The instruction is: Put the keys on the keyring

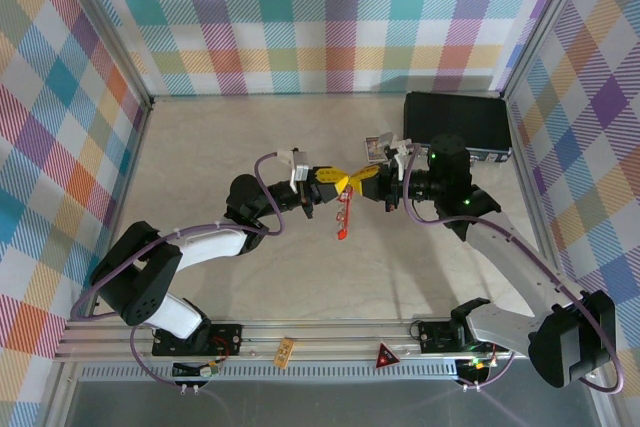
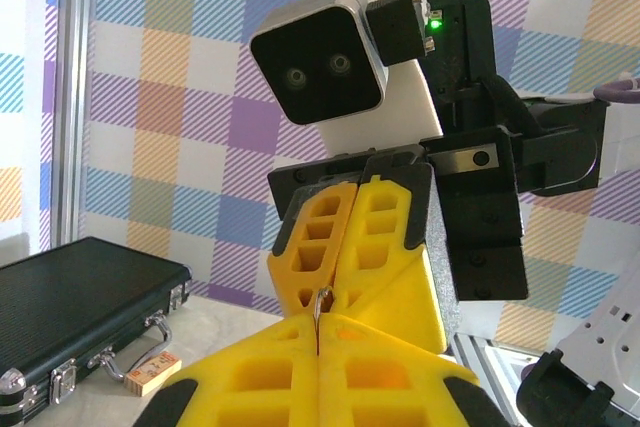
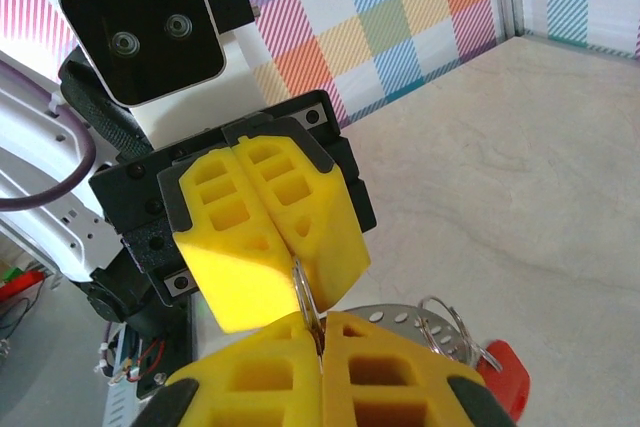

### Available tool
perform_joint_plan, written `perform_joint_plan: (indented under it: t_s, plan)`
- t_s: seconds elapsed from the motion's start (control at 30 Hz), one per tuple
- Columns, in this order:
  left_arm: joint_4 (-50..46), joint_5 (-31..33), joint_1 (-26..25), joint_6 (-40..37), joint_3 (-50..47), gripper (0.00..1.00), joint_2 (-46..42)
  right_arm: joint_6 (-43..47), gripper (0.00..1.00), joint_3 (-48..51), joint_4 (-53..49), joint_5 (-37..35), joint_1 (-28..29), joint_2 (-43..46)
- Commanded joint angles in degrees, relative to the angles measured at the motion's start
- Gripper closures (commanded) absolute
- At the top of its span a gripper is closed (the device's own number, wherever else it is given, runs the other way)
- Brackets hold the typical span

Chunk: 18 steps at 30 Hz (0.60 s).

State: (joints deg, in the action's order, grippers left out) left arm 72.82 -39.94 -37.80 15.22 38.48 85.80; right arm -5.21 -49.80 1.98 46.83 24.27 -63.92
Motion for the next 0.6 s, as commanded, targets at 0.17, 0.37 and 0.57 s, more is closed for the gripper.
perform_joint_plan:
  t_s: [0.17,0.37,0.57]
  plan:
    - [3.8,-1.6,-0.7,0.1,1.9,0.84,-0.5,3.5,1.00,-1.2,-3.4,-0.9,-0.3,1.9]
    - [3.5,-0.2,0.3,-3.0,0.2,0.68,-1.3,6.9,1.00,-3.9,-10.7,-3.0,-0.2,2.4]
    - [0.5,-2.7,3.0,-6.1,-0.4,0.68,-2.0,14.0,1.00,-9.4,-23.3,-7.1,-0.2,1.9]
